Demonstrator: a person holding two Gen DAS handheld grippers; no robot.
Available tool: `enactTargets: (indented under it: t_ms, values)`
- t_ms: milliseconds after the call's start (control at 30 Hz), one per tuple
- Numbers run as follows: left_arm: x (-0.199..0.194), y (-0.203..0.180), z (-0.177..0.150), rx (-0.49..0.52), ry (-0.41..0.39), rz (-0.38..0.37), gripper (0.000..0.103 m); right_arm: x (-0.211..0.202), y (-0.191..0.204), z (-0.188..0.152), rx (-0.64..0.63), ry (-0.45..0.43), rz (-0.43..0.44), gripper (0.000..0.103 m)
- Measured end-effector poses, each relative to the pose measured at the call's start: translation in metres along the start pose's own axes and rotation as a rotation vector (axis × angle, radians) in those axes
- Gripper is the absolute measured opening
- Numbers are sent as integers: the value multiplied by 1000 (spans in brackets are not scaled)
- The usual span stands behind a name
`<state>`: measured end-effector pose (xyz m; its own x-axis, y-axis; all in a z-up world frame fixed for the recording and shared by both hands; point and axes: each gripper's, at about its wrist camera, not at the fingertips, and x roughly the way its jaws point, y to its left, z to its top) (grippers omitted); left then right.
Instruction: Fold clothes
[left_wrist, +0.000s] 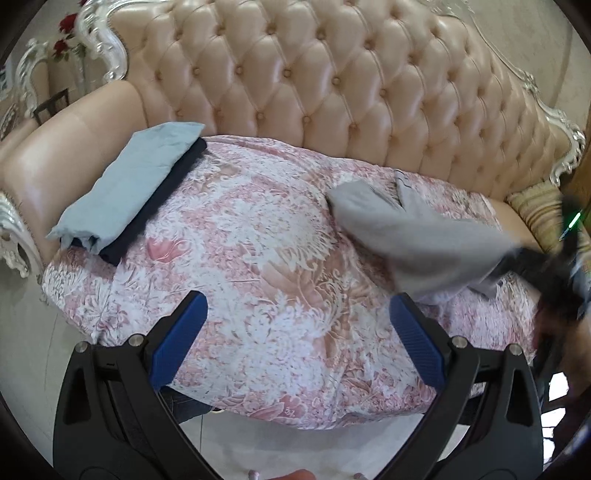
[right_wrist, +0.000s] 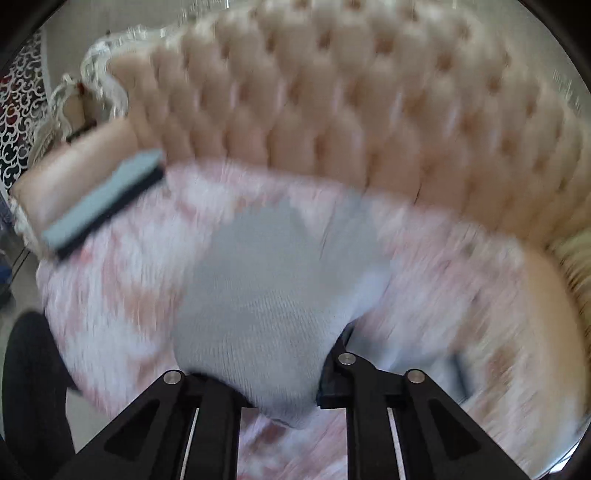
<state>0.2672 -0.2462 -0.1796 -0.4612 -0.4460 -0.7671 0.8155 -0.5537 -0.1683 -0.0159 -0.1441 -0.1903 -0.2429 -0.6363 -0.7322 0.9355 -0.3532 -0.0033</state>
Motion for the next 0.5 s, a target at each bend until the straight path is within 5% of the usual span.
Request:
enactTargets:
  t_ms: [200,500]
  values:
    - [-3,8,-1,-20,-12,-19,100,-104,4,99,-48,-268,-109,13]
    - [-2,0,0,-15,-19,-70,100,-173,46,146,-162,-428,-278,13]
